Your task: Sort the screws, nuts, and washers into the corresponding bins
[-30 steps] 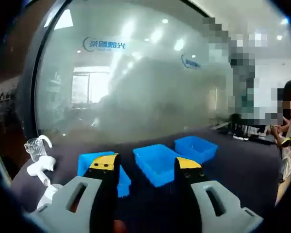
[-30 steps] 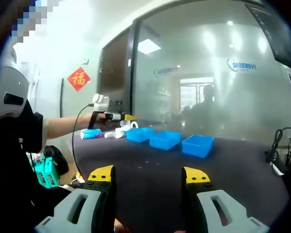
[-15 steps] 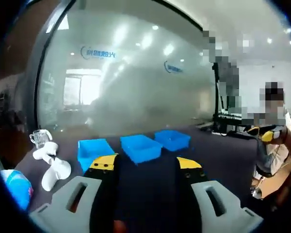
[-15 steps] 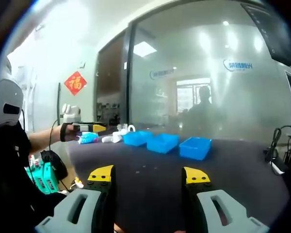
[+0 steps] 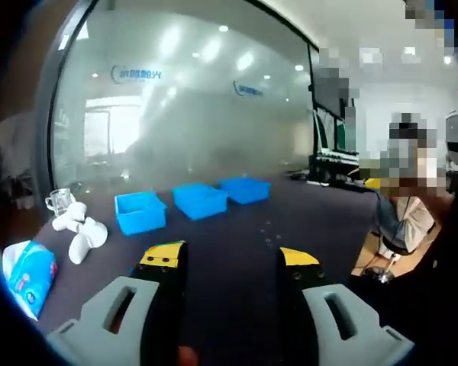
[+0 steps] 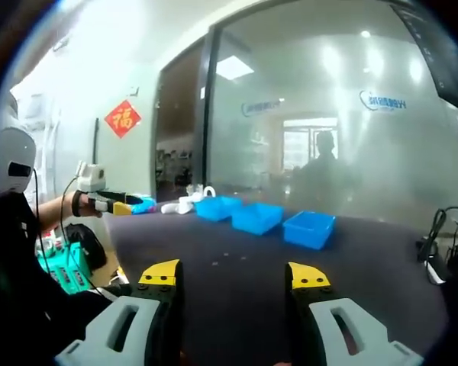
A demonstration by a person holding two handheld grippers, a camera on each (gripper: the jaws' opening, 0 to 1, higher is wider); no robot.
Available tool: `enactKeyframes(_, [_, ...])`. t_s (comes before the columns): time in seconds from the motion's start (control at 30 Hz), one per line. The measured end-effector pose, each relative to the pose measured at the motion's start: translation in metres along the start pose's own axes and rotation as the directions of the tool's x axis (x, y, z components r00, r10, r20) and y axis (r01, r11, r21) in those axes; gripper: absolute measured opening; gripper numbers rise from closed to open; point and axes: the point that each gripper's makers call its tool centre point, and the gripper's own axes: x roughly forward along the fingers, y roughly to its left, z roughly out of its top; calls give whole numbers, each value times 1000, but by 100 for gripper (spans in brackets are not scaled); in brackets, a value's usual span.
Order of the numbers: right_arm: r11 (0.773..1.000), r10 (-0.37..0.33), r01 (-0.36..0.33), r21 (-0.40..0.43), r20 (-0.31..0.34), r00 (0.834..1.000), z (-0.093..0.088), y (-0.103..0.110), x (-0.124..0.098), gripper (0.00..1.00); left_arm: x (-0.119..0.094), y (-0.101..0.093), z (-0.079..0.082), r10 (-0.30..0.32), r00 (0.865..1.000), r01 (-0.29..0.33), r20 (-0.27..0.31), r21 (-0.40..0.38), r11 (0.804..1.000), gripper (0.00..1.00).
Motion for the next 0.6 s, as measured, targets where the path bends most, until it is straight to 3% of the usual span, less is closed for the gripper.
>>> enactKeyframes(0.13, [1000, 15, -15, -24, -14, 1000, 2, 3, 3, 49, -5, -2, 1, -22, 1000, 22, 8, -15, 1000, 45])
enactKeyframes(0.37, [995, 51, -56, -78, -63, 997, 7, 2, 9, 49, -6, -16, 3, -88, 996, 89, -11, 43, 995, 45])
enactKeyframes(0.6, [976, 126, -153, -156, -166, 978, 11, 6, 20, 49, -4, -27, 2, -119, 993, 119, -16, 36, 992, 45])
